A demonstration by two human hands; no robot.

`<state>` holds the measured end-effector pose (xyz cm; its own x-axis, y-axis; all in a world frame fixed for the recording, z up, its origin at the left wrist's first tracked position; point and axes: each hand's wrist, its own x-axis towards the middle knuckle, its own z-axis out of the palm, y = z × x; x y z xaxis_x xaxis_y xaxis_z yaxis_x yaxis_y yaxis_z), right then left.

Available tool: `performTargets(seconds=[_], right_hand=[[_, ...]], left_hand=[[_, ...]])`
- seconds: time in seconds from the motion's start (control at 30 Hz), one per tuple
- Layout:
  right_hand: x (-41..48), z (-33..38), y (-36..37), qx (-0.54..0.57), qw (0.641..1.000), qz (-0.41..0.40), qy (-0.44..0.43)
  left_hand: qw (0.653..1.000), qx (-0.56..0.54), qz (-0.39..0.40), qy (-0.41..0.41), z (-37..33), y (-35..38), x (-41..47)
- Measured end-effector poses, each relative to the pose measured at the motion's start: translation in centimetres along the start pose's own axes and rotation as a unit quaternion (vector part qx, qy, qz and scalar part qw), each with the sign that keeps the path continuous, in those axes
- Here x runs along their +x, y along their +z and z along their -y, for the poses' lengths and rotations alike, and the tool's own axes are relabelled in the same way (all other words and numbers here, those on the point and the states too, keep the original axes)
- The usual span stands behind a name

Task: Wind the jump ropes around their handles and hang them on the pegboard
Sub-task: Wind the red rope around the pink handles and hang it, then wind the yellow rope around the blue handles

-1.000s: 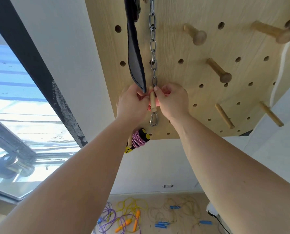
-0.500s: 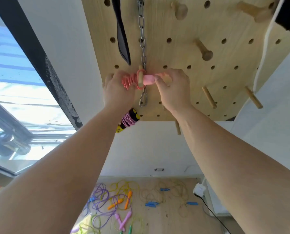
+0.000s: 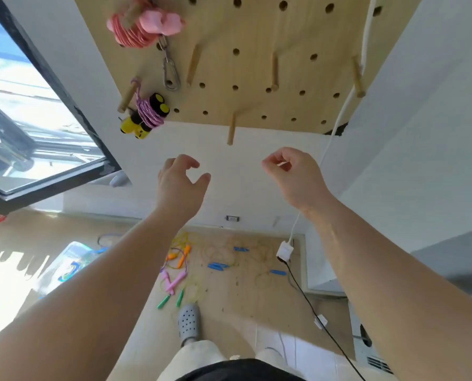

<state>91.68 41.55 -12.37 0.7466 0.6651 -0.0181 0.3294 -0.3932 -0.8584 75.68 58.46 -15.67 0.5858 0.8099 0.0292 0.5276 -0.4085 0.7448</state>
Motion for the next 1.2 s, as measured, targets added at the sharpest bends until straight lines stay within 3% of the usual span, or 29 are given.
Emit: performTargets(seconds=[0.17, 0.4, 0.57, 0.77, 1.0, 1.2], right_hand=[[-3.5, -8.0, 0.1, -0.014, 0.992, 0.089, 0.084], [-5.5, -18.3, 4.5, -0.053, 0.964, 0.142, 0.217], [-4.9, -27.7, 10.1, -0.044, 0.938, 0.167, 0.3], [-3.7, -43.2, 19.2, -0.078, 0.897, 0.238, 0.364], [-2.2, -62.8, 30.1, -0.128, 0.874, 0.251, 0.395], [0.7, -76.2, 35.0, -0.206, 0.865, 0.218, 0.401]], left_hand=[[0.994, 0.026, 0.097, -0.038, 2.3, 5.5, -4.7], [0.969, 0.099, 0.21, -0.087, 9.7, 11.5, -4.0], [0.936, 0.129, 0.314, -0.095, 16.2, 18.7, -2.3], [0.898, 0.202, 0.38, -0.092, 26.5, 31.7, -1.7], [0.839, 0.292, 0.457, -0.047, 39.9, 48.7, -1.3], [0.795, 0.378, 0.465, 0.097, 48.1, 59.3, 2.4]])
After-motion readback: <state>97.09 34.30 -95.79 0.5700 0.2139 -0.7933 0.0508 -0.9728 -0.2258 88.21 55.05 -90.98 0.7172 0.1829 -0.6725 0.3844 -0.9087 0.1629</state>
